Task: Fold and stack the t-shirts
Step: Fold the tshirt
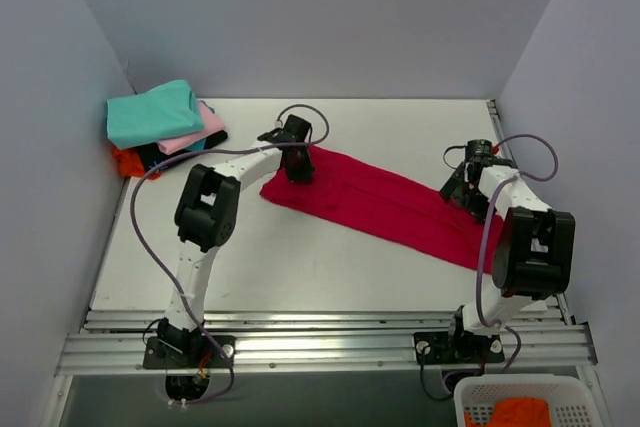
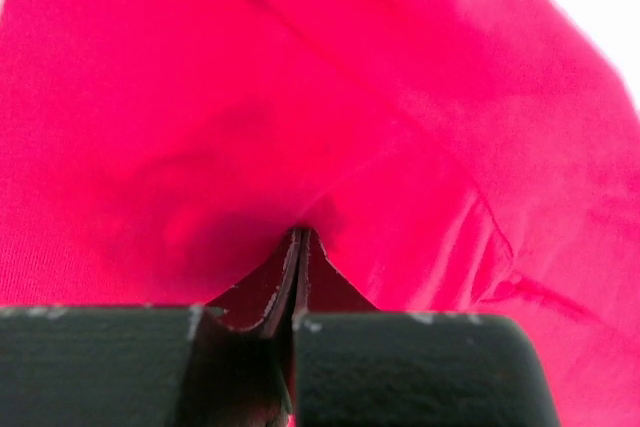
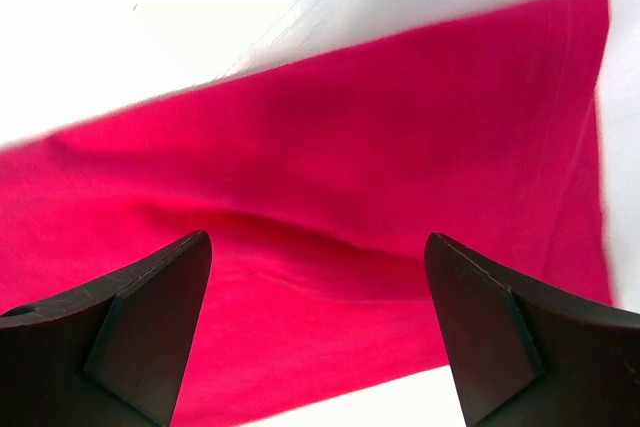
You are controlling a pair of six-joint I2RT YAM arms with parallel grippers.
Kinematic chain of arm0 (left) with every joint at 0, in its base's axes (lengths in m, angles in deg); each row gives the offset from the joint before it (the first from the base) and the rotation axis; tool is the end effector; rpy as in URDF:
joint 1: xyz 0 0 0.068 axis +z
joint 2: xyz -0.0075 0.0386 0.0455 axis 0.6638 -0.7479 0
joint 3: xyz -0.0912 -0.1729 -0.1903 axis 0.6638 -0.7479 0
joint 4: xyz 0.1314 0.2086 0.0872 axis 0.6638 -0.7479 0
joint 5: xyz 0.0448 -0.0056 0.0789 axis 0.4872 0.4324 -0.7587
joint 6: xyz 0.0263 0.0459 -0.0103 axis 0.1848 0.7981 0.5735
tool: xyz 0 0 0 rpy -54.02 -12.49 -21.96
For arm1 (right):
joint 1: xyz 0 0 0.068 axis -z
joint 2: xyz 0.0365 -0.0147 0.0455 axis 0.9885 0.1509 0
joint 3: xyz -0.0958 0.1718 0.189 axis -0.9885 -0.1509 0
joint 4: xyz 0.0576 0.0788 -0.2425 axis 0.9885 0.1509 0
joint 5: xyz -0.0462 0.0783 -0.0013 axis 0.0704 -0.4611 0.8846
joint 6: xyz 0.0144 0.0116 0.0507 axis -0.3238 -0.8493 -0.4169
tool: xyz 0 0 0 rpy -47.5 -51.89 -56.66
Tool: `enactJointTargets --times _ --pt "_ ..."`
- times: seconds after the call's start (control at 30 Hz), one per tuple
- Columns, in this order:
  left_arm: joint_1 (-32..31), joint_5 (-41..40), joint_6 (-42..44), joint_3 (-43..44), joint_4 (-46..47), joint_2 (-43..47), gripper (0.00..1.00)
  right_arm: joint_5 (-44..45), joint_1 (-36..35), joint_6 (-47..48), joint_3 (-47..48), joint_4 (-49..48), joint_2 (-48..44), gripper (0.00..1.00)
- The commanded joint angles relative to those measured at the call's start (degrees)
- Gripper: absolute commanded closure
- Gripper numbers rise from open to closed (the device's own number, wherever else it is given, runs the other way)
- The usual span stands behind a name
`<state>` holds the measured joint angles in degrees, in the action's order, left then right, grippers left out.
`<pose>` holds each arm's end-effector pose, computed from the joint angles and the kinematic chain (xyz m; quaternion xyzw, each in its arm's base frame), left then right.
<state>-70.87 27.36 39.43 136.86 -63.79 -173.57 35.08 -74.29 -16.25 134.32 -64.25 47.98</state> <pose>0.4167 -0.2331 0.1567 -0.1235 0.9576 -0.1483 0.2138 0.3307 -0.0460 0.2005 0.3469 0.8919 -0.0056 0.2901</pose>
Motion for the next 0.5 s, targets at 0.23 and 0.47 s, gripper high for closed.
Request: enactJointTargets --times 0.23,0.47 --pt "11.3 15.2 -1.5 54.1 -4.1 -35.2 0.70 3.2 -1.1 -0.7 2.7 6.1 -1.2 0.16" --pt "11.9 27.5 -5.8 56.3 12.3 -26.3 0.03 1.8 -3.1 -0.4 2.7 5.9 -5.7 0.14"
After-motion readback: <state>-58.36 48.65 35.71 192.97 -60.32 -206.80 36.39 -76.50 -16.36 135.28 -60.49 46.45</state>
